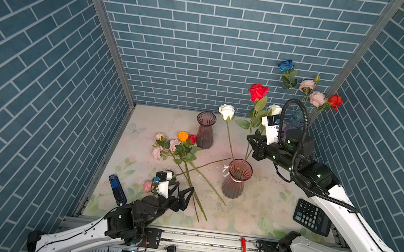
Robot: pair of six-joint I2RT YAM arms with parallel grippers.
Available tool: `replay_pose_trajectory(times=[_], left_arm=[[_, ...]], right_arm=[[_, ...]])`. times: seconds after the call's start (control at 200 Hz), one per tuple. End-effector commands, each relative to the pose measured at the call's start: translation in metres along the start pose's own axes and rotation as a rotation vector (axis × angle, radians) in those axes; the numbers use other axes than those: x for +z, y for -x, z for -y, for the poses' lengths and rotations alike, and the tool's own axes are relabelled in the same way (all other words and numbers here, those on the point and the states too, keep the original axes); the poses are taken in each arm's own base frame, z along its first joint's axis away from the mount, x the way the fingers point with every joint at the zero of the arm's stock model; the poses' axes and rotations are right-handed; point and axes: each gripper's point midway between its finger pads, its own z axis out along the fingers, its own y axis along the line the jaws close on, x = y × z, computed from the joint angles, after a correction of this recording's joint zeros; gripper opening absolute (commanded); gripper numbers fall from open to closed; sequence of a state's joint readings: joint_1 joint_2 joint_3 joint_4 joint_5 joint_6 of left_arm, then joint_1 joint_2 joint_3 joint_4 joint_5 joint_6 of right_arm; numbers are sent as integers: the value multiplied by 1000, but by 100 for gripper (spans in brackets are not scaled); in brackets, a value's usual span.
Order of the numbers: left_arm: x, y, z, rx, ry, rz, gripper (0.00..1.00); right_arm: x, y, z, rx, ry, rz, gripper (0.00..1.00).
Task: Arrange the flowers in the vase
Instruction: 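Lower the red rose into the pink ribbed vase with the right gripper, then open the right gripper and draw it back from the pink vase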
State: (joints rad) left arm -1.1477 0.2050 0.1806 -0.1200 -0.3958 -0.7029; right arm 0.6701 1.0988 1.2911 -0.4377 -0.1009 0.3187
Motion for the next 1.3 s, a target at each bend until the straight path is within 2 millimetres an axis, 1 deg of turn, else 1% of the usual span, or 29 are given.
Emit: replay_pose_trajectory(times=[0.0, 0.135, 0.195, 0.21, 0.23, 0.285, 0.305, 0.34, 0.375, 0.42, 0.45, 0.6, 0.655, 0.72, 0.835, 0.93, 1.0, 1.06, 1.155, 1.246, 1.266, 1.296], left_arm=[[0, 2, 3, 7, -16, 12, 93], [0, 1, 3, 7, -18, 8, 92], [0, 2, 3, 6, -19, 8, 92], [0, 2, 3, 6, -20, 8, 92], [0, 2, 3, 6, -20, 8, 92], [0, 2, 3, 6, -20, 9, 92], [0, 1, 3, 6, -21, 8, 92], [-1, 1, 3, 6, -21, 9, 92], [-1, 2, 3, 3, -21, 11, 92], [-1, 2, 2, 3, -20, 12, 92], [-1, 2, 3, 2, -21, 13, 92], [-2, 4, 1, -3, -17, 22, 92], [-2, 4, 0, -9, -16, 25, 91], [-3, 4, -2, -21, -9, 31, 92], [-4, 4, -5, -39, -7, 42, 91], [-4, 5, -6, -54, -12, 61, 90], [-3, 6, -6, -69, -15, 77, 90], [-2, 8, -6, -76, -16, 90, 90], [1, 9, -3, -86, -25, 101, 90], [6, 9, 0, -99, -36, 111, 90], [7, 9, 0, -102, -37, 114, 90], [9, 8, 0, -111, -41, 120, 90]], right_arm=[[-7, 11, -1, 50, 9, 63, 0], [0, 0, 1, 72, 7, 48, 0], [2, -1, 2, 75, 9, 45, 0], [3, -2, 2, 74, 13, 42, 3], [3, -2, 1, 73, 16, 40, 11], [4, -3, 1, 73, 14, 32, 38], [5, -3, 2, 75, 10, 29, 45], [3, -1, 3, 73, 1, 31, 53], [1, 0, 3, 71, -1, 30, 58], [-4, 5, 1, 60, 2, 39, 61], [-8, 10, 3, 52, -18, 53, 62], [-33, 24, 0, 27, -32, 84, 63], [-44, 25, 1, 30, -41, 99, 63], [-59, 21, 4, 43, -52, 115, 63], [-84, 0, 11, 86, -73, 129, 63], [-98, -27, 15, 109, -64, 116, 63], [-102, -50, 15, 117, -38, 91, 66], [-101, -73, 14, 121, -3, 57, 70], [-91, -105, -7, 111, 154, -14, 77], [-75, -139, -29, 92, 335, -100, 79], [-72, -145, -32, 97, 361, -112, 84], [-67, -152, -33, 104, 385, -117, 96]])
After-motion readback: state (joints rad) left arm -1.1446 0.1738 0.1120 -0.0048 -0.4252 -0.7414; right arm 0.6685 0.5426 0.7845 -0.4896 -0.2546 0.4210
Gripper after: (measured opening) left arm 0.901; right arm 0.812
